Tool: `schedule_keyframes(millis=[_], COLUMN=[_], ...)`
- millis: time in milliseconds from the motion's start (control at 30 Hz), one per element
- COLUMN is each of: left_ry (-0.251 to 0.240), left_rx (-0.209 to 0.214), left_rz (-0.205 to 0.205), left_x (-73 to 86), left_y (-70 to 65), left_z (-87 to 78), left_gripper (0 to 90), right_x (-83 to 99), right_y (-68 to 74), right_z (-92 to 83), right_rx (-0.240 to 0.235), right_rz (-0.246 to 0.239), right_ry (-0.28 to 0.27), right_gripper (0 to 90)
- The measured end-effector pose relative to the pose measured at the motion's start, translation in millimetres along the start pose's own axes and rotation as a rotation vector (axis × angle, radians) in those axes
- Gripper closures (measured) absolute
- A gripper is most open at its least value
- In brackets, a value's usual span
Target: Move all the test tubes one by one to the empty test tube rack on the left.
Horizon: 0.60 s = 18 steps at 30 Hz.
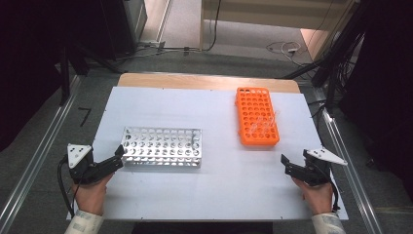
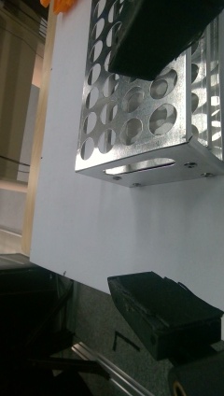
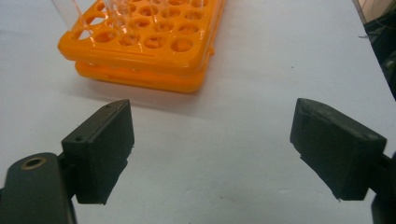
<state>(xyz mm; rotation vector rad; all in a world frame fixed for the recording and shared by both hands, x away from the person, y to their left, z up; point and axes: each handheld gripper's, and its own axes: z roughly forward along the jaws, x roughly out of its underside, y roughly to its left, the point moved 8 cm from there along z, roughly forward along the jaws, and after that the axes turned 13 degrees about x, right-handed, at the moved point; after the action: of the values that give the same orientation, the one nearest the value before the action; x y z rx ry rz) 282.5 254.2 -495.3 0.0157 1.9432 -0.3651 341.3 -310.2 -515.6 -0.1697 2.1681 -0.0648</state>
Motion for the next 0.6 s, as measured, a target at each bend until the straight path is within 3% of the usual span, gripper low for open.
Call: schedule_keyframes(millis=[167, 600], left_ry=[0.001, 0.01], left_rx=[0.008, 0.004], left_rz=[0.002, 0.004], left_x=[-1.0, -0.3], left_y=[-1.0, -1.9], left_z=[2.8, 4.3], left_gripper=[1.1, 1.1], right_x=[-2.0, -12.1], right_y=[0.7, 26.0], right_z=[-2.0, -7.4], right_rx=[-0.008, -0.069], right_rz=[0.019, -0.003], right_ry=[-0.015, -0.052], right_gripper=[17.4, 19.5])
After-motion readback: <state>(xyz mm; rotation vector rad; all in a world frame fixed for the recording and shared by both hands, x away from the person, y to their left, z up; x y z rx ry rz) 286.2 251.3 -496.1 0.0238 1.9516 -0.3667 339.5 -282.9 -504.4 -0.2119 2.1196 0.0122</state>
